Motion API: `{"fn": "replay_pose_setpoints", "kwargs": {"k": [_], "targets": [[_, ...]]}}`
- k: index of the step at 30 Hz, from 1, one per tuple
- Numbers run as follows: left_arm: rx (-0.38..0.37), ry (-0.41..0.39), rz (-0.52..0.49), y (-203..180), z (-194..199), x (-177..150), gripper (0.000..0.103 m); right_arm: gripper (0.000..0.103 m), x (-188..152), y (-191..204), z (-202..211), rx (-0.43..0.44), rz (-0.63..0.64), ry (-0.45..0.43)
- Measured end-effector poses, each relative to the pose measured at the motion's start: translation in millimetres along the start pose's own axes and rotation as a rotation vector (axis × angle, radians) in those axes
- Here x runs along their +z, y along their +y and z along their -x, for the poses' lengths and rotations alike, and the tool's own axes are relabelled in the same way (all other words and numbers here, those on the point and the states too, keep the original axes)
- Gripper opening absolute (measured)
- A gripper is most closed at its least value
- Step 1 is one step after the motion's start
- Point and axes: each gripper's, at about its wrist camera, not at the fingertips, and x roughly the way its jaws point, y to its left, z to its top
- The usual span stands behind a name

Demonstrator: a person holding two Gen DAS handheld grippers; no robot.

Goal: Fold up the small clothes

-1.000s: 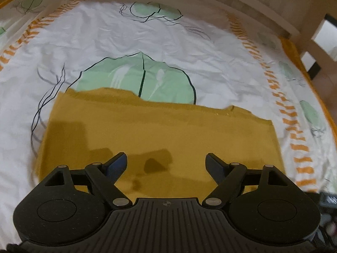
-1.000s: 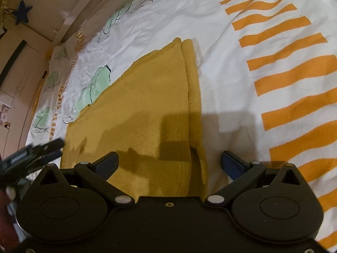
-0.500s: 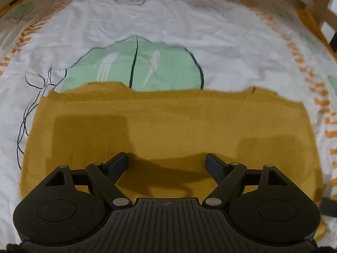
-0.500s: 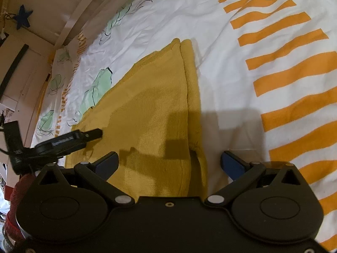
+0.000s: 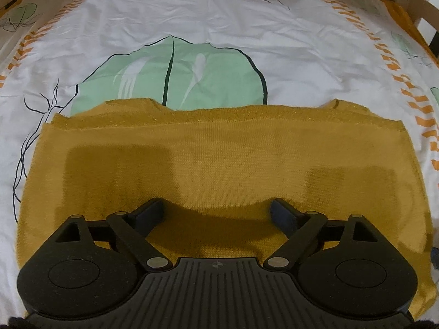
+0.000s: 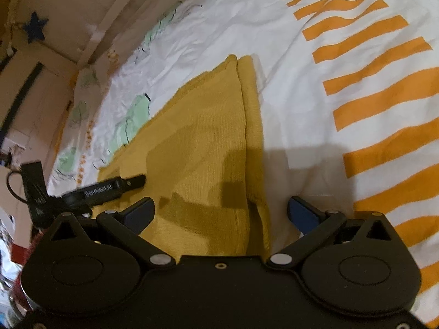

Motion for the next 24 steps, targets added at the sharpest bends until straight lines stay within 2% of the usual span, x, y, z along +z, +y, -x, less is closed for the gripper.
{"fn": "replay_pose_setpoints", "kwargs": {"k": [10,15,17,20,24], "targets": [[0.004,-0.008,0.012,1,-1,-1,0.090,0.103,13,-19,-9,0.167,-0.107,-0.081],[0.006,-0.021,0.047,5,3,6,0.087,0.103,14,-13,-14,0.164,-0.071,-0.090],[0.017,-0.040,0.059,6,7,10,0.081,0.103,14,-13,-14,0.166,-0.061,-0.088],[0.036,-0.054,0.090,8,6,17,0.081,0.103,15,-16,-13,0.177,-0.074,-0.085],[0.071,-0.050,0.070,-1,-4,28,0.081,0.103,15,-15,-13,0.171,-0.068,-0.082]]}}
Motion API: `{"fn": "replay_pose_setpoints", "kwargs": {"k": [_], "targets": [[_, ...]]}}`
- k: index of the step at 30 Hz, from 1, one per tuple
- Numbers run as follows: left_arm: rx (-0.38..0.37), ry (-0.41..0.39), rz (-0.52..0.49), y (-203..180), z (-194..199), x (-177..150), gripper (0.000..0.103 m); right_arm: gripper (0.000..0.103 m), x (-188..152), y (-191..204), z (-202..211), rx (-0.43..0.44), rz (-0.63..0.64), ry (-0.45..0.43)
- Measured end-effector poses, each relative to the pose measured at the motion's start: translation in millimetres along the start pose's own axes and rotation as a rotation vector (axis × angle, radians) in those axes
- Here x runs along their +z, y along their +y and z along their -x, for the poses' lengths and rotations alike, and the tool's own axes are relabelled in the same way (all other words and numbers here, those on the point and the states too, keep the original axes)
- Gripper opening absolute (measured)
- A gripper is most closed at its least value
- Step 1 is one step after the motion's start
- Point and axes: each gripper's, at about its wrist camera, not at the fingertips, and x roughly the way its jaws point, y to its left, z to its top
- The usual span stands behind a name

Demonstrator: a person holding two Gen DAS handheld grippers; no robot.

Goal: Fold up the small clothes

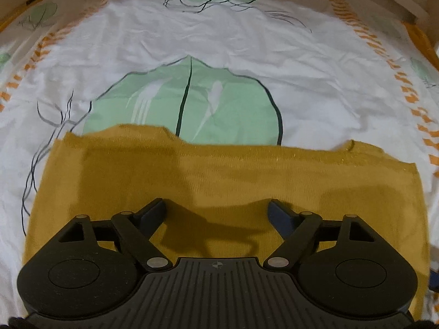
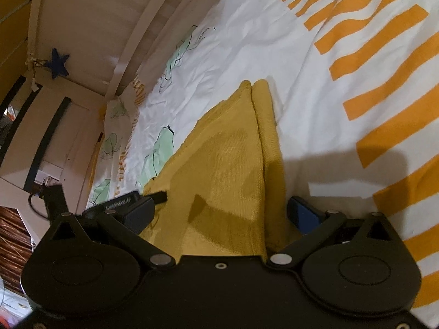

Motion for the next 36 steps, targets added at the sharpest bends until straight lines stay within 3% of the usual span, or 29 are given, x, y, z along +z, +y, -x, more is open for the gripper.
{"fn": "replay_pose_setpoints", "kwargs": {"k": [4,12,26,28,36], "targets": [[0.034,0.011,-0.015,-8,-11,5,0.082,0.103,0,-1,1,0.000,0.001,0.000],[0.016,0.009,0.004,-2,0,0,0.081,0.103,0,-1,0,0.002,-0.002,0.000],[-0.079,0.020,-0.008,15,49,-85,0.081,0.103,-3,0,2,0.003,0.005,-0.008],[-0.111,0.041,0.027,20,51,-95,0.081,0.103,-3,-1,3,0.003,0.005,-0.010],[-0.153,0.013,-0.022,28,69,-115,0.081,0.103,-5,-1,2,0.011,0.010,-0.025]]}}
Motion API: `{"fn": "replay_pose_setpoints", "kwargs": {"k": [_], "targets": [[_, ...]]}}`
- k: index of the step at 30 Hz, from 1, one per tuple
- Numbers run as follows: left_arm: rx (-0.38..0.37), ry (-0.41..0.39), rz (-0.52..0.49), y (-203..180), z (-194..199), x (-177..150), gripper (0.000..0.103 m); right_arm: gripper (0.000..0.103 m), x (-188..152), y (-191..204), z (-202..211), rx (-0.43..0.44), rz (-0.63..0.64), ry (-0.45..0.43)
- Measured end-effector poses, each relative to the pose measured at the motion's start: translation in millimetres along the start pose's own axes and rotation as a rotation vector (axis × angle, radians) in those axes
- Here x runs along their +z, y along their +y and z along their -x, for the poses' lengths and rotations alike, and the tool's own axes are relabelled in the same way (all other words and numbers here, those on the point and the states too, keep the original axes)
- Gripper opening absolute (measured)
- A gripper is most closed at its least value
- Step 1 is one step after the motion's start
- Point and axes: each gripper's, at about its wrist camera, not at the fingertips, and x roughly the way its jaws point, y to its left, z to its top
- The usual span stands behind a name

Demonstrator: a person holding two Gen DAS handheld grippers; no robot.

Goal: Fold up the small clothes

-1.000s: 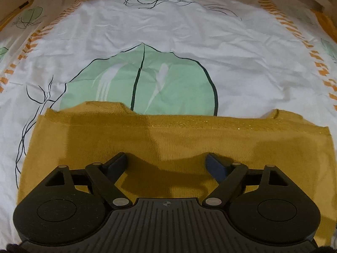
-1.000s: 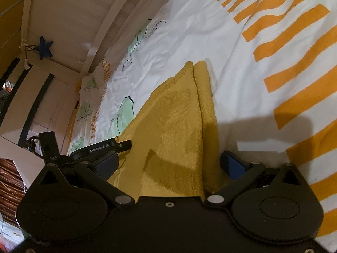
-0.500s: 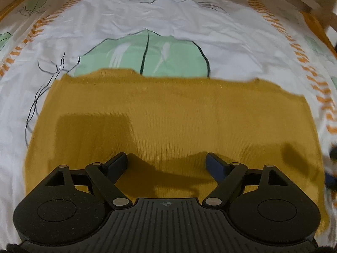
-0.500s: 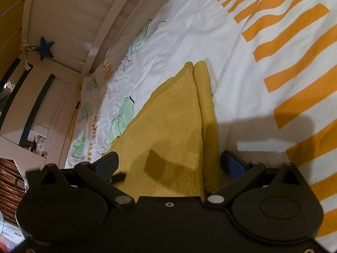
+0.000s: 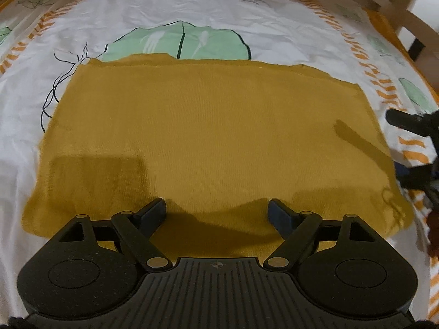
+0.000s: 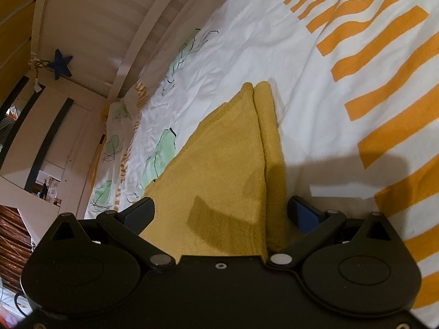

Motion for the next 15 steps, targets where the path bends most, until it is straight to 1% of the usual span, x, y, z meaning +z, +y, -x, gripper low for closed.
{"fn": "replay_pose_setpoints", "kwargs": {"k": [2,4,7,10,15], "targets": [[-0.017,-0.003,0.019,9,6,1,0.081,0.103,0,0,0,0.007,0.008,-0.001],[-0.016,-0.015,0.041,23,14,5,0.080,0.103,0,-1,1,0.018,0.016,0.002],[0.010,-0.047,0.058,45,25,12,0.080,0.103,2,-2,-1,0.043,0.026,0.018],[0.053,-0.080,0.066,70,33,20,0.080,0.103,5,-2,-2,0.062,0.030,0.034],[0.084,-0.085,0.090,102,38,33,0.080,0.103,7,-2,-6,0.091,0.033,0.039]]}}
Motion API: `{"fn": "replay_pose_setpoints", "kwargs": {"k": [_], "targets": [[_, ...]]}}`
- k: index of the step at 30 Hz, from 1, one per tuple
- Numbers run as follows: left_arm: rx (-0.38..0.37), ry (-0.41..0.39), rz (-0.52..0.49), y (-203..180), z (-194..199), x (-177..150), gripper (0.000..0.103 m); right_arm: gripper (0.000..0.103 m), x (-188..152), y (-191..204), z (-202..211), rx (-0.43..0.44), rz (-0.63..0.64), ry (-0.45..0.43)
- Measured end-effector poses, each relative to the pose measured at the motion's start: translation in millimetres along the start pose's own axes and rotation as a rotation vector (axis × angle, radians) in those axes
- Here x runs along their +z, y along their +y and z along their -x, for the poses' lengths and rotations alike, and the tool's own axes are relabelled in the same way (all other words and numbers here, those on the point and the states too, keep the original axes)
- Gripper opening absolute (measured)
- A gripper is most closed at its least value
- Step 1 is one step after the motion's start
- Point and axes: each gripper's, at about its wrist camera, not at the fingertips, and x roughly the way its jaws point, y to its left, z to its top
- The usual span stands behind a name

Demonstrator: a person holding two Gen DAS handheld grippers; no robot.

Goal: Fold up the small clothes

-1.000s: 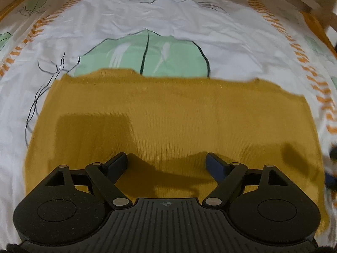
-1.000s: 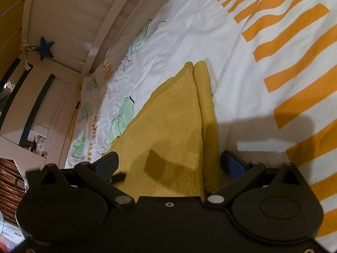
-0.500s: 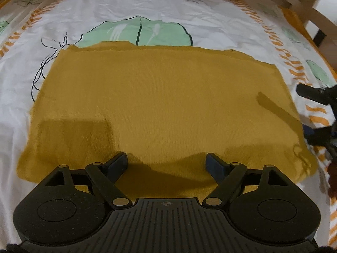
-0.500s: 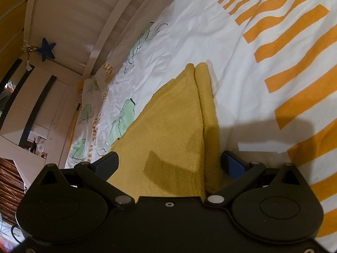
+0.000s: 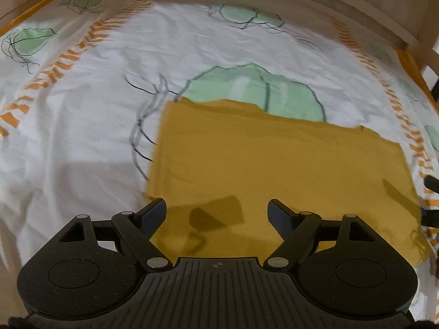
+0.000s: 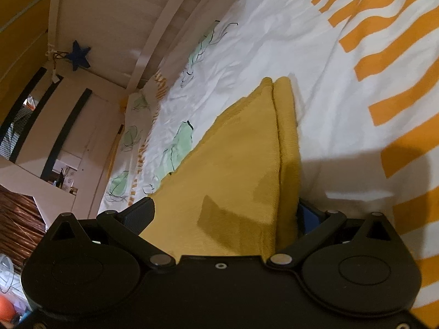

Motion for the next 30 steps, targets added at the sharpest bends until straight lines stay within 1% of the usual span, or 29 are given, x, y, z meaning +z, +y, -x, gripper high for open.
{"fn": "replay_pose_setpoints", "kwargs": {"k": [4,6,8,11,14,18,19,21,22,23,27,30], "targets": [[0.012,-0.011,-0.013,14,-4,8,0.080,0.103,2,2,-5,0.005,0.008,0.004],[0.007,-0.011,0.012,21,-8,9,0.080,0.103,3,2,-5,0.003,0.007,0.003],[-0.011,0.006,0.030,26,-17,10,0.080,0.103,4,3,-8,0.000,0.009,0.002],[-0.030,0.046,0.028,28,-28,12,0.080,0.103,4,5,-9,-0.006,0.020,0.001],[-0.064,0.060,0.045,32,-34,15,0.080,0.103,3,8,-10,-0.019,0.037,0.003],[-0.042,0.067,0.034,37,-41,14,0.080,0.102,1,13,-13,-0.046,0.071,0.011],[-0.042,0.075,0.037,39,-43,14,0.080,0.101,1,15,-14,-0.052,0.078,0.014],[-0.049,0.087,0.048,43,-46,15,0.080,0.094,0,16,-15,-0.062,0.078,0.013],[-0.052,0.088,0.051,44,-45,15,0.080,0.088,0,16,-16,-0.065,0.075,0.014],[-0.053,0.084,0.050,44,-45,17,0.080,0.084,0,16,-17,-0.067,0.074,0.015],[-0.042,0.062,0.035,46,-40,20,0.080,0.074,-1,15,-17,-0.080,0.065,0.010],[-0.050,0.043,0.023,46,-36,23,0.080,0.061,-1,14,-16,-0.087,0.045,0.002]]}}
